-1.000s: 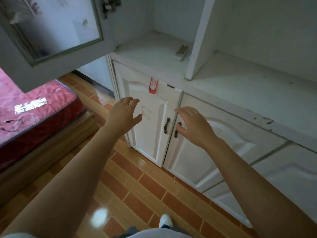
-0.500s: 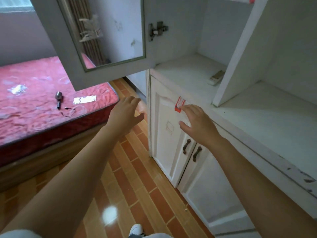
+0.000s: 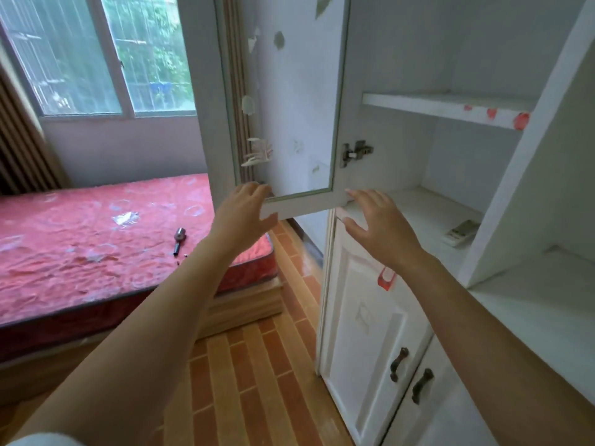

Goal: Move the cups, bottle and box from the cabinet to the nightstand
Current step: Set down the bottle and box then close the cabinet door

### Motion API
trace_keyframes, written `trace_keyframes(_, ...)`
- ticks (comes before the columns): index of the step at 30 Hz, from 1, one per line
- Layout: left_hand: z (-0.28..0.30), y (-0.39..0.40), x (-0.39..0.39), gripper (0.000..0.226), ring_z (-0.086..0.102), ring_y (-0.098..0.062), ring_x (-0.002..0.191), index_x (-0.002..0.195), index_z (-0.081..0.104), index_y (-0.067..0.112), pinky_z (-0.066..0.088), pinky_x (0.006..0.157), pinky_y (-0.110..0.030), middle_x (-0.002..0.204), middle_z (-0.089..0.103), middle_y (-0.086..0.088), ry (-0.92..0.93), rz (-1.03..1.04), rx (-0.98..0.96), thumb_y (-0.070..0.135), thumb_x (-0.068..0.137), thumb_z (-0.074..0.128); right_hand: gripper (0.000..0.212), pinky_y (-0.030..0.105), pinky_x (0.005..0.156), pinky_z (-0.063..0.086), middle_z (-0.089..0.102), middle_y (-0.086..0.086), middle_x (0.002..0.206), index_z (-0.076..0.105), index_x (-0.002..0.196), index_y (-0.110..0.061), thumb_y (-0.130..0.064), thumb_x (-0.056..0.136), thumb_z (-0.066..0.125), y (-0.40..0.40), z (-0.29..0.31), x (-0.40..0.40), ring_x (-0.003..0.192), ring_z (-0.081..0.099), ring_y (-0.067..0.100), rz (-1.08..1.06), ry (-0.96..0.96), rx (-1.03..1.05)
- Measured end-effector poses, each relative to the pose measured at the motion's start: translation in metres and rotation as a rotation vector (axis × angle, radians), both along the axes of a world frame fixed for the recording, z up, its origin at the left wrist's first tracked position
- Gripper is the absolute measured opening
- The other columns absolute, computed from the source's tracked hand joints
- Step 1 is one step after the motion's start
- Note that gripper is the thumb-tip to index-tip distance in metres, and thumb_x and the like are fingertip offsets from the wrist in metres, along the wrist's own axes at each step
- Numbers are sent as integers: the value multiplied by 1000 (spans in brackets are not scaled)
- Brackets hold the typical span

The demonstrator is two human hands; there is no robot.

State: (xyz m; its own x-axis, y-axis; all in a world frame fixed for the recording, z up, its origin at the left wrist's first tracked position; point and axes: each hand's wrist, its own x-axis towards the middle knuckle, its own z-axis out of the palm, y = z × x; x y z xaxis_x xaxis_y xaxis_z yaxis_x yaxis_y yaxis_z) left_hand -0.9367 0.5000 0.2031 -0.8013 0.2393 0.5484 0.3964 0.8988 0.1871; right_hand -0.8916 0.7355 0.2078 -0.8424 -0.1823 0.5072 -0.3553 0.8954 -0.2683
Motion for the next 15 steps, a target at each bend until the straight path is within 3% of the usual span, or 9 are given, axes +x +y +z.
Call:
trace_keyframes(6,13,-44,-15,51,44,-33,120,127,47,4,39,96,-42,130,49,-17,34,103,49,24,83,63,49,33,108,27,44,6,141,38,137,-13,-22,90,50,-37,16,-28,132,33,22,83,16,-31)
trace_keyframes(15,11,-75,-64,77,27,-32,136,143,17,0,24,110,-37,147,29,-18,-123,172,298,21,85,62,56,34,111,24,26,4,152,26,142,-15,-23,92,49,-95,16,-89,140,23,22,133,-92,-59)
